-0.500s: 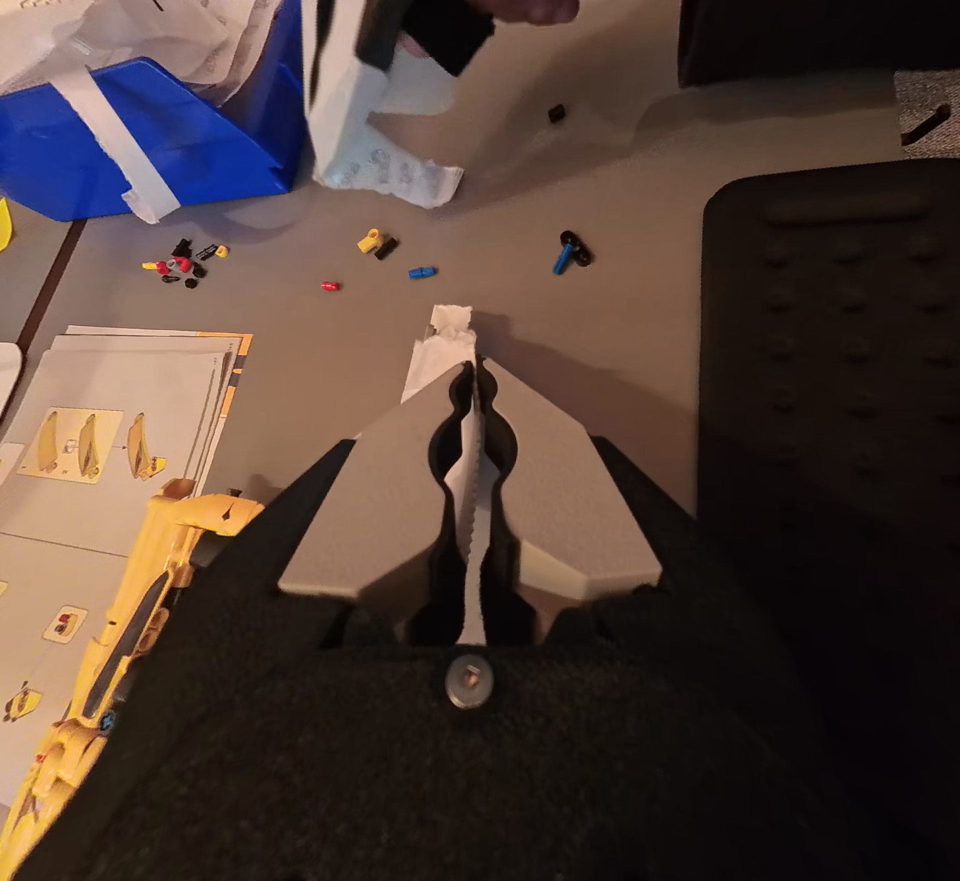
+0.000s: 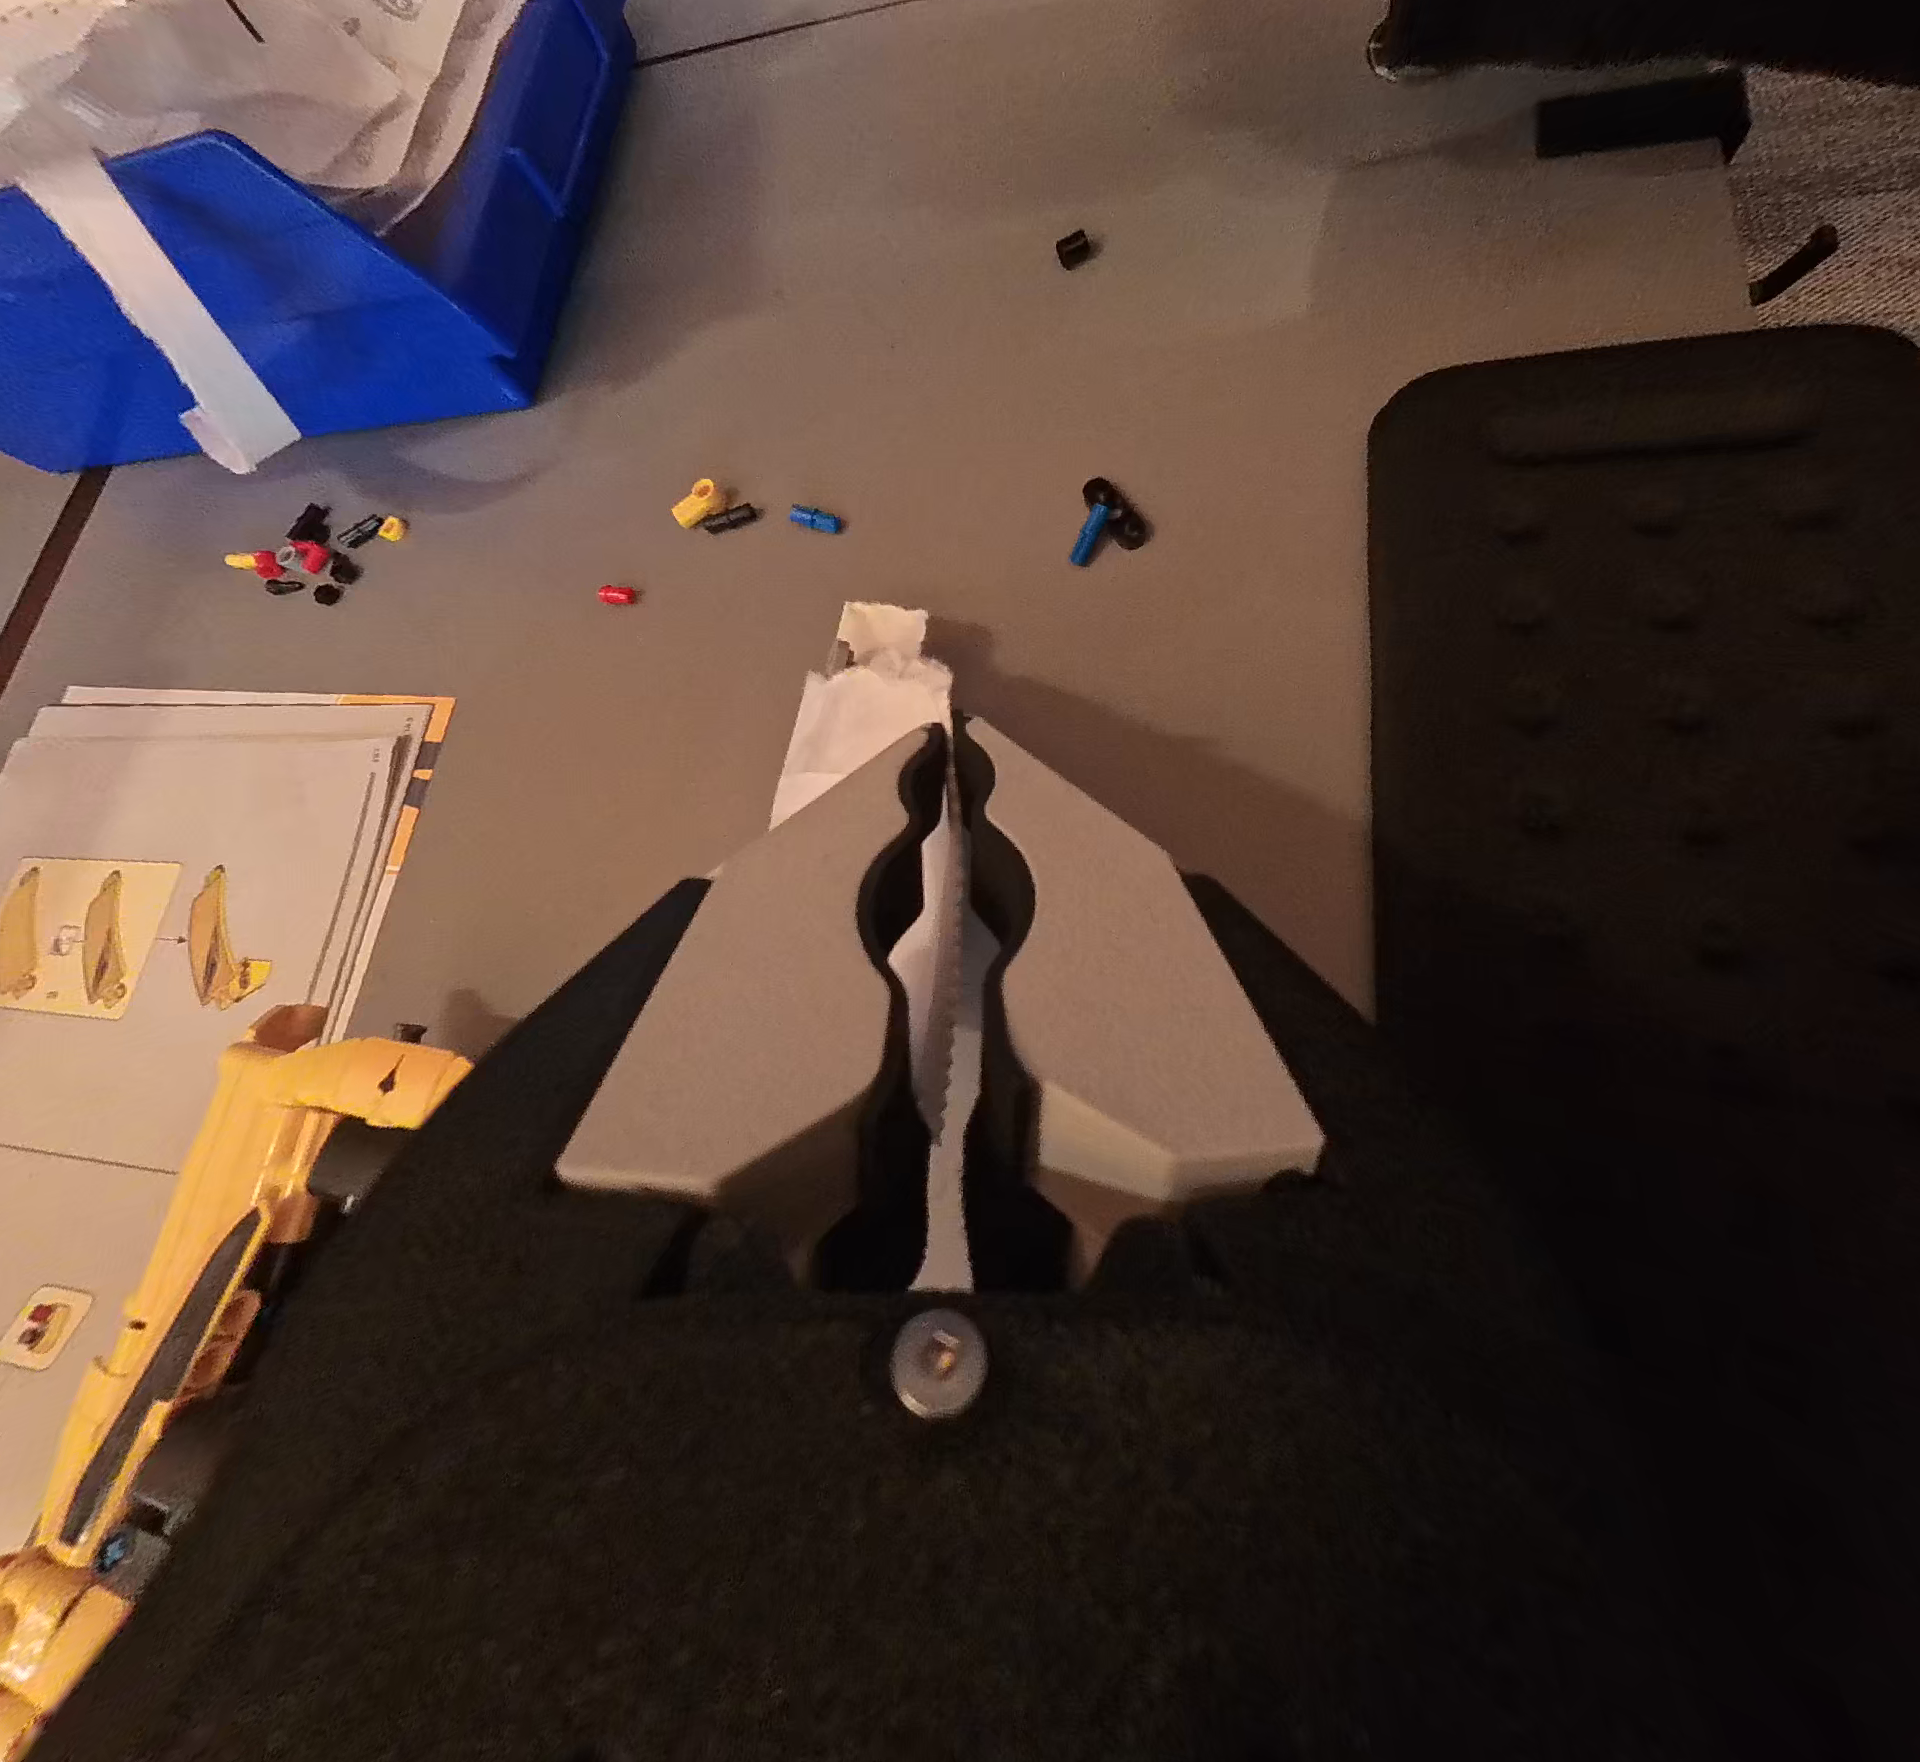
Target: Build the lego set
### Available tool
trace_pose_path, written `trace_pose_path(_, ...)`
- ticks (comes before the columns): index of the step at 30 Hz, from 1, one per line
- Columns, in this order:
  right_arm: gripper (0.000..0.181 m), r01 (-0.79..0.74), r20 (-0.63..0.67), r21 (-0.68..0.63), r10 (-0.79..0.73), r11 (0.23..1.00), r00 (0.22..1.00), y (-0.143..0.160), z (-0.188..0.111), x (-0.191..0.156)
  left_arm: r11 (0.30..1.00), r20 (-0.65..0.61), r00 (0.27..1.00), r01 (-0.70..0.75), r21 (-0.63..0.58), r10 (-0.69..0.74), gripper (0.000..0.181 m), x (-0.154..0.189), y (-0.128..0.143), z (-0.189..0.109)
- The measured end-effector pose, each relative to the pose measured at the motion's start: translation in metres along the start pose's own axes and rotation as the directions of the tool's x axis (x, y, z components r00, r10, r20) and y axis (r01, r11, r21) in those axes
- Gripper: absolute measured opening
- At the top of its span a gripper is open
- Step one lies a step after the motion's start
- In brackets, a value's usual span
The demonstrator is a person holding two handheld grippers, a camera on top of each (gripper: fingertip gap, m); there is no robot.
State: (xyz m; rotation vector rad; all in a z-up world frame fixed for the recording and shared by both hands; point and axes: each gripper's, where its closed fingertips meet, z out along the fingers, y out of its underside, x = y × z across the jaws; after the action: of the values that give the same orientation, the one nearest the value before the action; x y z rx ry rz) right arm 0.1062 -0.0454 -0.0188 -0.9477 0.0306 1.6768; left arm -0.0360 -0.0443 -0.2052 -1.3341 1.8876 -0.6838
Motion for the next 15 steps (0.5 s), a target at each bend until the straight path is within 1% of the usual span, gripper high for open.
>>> trace_pose_path(1,0.0,-0.028,0.06,0.022,0.026,0.999,0.998,-0.001,0.0,-0.008,1.0,-0.003,1.0,0.005,0.003,-0.005,0.0,0.0,0.0,0.0)
trace_pose_path(4,0.0,-0.054,0.157,0.058,0.045,0.997,0.987,-0.003,0.001,-0.021,1.0,-0.011,1.0,0.018,0.007,-0.018,0.0,0.001,0.001,0.0)
trace_pose_path(5,0.0,-0.059,0.172,0.064,0.047,0.996,0.984,-0.004,0.002,-0.024,1.0,-0.01,1.0,0.017,0.008,-0.017,0.0,0.001,0.001,0.0)
trace_pose_path(8,0.0,-0.05,0.164,0.051,0.041,0.997,0.986,-0.002,0.004,-0.024,1.0,-0.01,1.0,0.016,0.009,-0.016,0.0,0.001,0.0,0.0)
trace_pose_path(9,0.0,-0.032,0.107,0.029,0.028,0.999,0.994,0.001,0.006,-0.017,1.0,-0.011,1.0,0.017,0.009,-0.017,0.0,0.001,0.001,0.001)
trace_pose_path(10,0.0,0.017,0.011,-0.009,-0.017,1.0,1.0,0.004,0.006,-0.006,1.0,-0.011,1.0,0.018,0.011,-0.018,0.0,0.001,0.0,0.0)
trace_pose_path(11,0.0,0.091,-0.121,-0.066,-0.098,0.994,0.988,0.007,0.005,0.01,1.0,-0.011,1.0,0.019,0.012,-0.019,0.0,0.001,0.0,0.0)
trace_pose_path(12,0.0,0.186,-0.272,-0.138,-0.218,0.973,0.937,0.007,0.0,0.028,1.0,-0.01,1.0,0.02,0.014,-0.02,0.0,0.0,0.0,0.0)
trace_pose_path(13,0.0,0.293,-0.412,-0.23,-0.366,0.928,0.835,0.002,-0.009,0.046,1.0,-0.01,1.0,0.023,0.016,-0.023,0.0,0.0,0.0,-0.001)
trace_pose_path(14,0.0,0.395,-0.506,-0.351,-0.526,0.849,0.683,-0.007,-0.019,0.061,0.999,-0.012,1.0,0.027,0.018,-0.027,0.0,-0.001,0.0,-0.001)
trace_pose_path(15,0.0,0.48,-0.537,-0.471,-0.672,0.741,0.51,-0.018,-0.027,0.068,0.999,-0.015,0.999,0.031,0.02,-0.031,0.0,-0.001,0.0,-0.001)
